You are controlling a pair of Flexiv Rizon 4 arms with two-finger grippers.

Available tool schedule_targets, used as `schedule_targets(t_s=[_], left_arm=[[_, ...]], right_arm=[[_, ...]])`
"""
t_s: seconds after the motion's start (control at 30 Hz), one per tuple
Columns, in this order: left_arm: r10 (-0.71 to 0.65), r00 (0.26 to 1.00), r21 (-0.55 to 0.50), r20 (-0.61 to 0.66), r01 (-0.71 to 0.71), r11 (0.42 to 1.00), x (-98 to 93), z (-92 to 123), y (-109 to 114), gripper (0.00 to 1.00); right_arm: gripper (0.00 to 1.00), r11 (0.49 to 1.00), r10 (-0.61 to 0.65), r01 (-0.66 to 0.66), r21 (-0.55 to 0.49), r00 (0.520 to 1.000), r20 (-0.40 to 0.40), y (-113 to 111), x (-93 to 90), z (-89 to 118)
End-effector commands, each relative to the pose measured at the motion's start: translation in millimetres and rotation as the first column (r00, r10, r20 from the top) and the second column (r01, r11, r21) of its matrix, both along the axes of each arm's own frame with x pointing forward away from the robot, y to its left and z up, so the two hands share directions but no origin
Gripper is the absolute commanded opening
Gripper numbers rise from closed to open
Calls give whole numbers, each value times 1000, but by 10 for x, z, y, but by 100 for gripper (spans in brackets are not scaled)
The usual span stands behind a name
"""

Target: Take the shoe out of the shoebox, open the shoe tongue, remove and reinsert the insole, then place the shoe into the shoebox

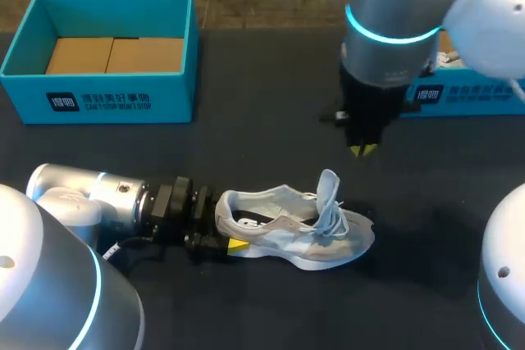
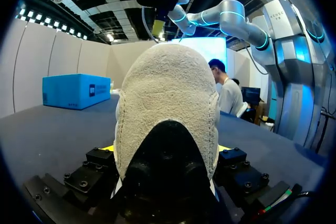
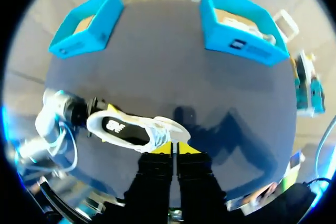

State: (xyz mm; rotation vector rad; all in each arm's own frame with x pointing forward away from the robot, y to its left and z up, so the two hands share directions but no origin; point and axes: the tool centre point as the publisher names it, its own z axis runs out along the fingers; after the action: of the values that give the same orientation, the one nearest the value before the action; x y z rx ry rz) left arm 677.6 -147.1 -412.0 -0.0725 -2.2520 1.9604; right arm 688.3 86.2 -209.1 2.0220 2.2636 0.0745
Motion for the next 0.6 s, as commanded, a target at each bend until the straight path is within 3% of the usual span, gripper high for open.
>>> schedule_targets(t_s=[0.03, 0.1, 0.6], left_arm=[[3, 1000, -1, 0, -3, 1000, -4, -8, -5, 0], [3, 1000, -1, 0, -3, 1000, -4, -8, -5, 0], [3, 1000, -1, 0, -3, 1000, -4, -8, -5, 0]], right_arm=[[0, 953, 294, -291, -89, 955, 26, 197, 36, -101], [0, 922, 377, -369, -113, 924, 58, 231, -29, -86], [0, 907, 412, -406, -112, 910, 35, 267, -44, -56]])
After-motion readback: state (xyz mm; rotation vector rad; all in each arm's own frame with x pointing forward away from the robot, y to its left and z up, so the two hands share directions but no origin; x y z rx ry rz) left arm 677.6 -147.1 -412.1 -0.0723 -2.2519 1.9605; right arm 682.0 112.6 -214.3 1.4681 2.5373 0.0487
